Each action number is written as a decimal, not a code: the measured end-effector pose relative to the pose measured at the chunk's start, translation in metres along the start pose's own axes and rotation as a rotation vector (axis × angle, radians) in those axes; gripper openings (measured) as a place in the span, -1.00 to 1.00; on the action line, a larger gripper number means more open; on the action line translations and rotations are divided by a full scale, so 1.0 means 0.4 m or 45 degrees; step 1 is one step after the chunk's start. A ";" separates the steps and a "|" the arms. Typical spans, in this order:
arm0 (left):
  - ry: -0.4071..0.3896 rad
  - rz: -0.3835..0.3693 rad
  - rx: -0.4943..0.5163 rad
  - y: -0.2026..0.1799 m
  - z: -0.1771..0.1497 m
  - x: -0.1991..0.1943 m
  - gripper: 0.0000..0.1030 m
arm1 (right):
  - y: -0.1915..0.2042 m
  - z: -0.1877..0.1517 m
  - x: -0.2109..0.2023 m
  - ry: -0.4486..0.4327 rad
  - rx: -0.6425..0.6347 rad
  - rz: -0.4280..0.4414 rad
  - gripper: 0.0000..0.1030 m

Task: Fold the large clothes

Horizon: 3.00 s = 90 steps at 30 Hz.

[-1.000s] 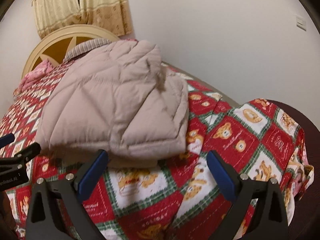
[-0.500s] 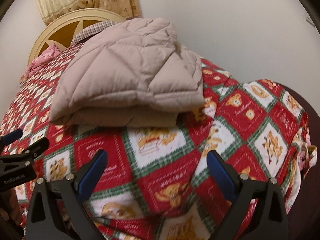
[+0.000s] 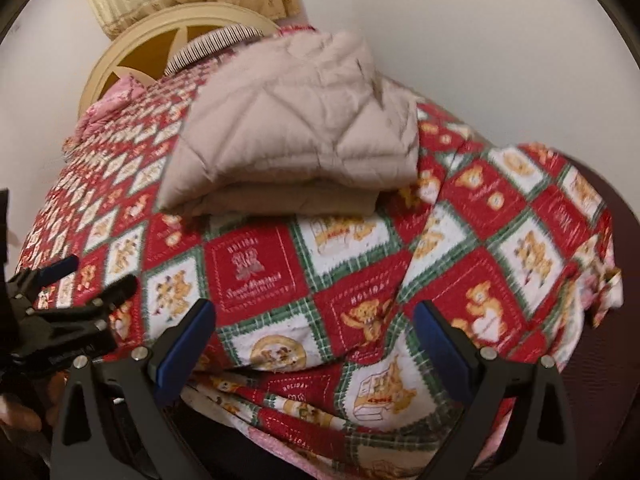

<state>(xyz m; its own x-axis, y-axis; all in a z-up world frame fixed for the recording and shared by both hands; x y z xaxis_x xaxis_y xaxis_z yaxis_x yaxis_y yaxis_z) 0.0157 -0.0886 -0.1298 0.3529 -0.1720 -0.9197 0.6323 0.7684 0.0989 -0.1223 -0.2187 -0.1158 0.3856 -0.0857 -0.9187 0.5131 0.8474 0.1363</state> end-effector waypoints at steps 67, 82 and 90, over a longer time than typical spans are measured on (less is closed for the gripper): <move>-0.623 -0.033 -0.124 0.001 0.173 -0.346 0.98 | 0.013 0.202 -0.336 -0.678 -0.035 -0.200 1.00; -0.617 -0.008 -0.134 0.014 0.171 -0.335 0.98 | 0.000 0.203 -0.323 -0.664 -0.026 -0.187 1.00; -0.628 0.016 -0.129 0.013 0.171 -0.338 0.98 | -0.002 0.205 -0.320 -0.661 -0.025 -0.185 1.00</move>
<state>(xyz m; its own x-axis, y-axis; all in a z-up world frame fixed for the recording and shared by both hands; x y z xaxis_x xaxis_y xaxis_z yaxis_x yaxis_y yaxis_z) 0.0186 -0.1034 0.0209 0.6594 -0.4149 -0.6269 0.5647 0.8238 0.0488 -0.1092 -0.2515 0.0319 0.6425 -0.4464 -0.6228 0.5771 0.8166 0.0100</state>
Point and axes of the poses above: each gripper's, at about its wrist camera, not at the fingertips, and x roughly the way its jaws point, y to its left, z to its top, the point moved 8 cm from there along x, roughly the way its jaws point, and after that the axes turned 14 degrees about y, right-handed, at the moved point
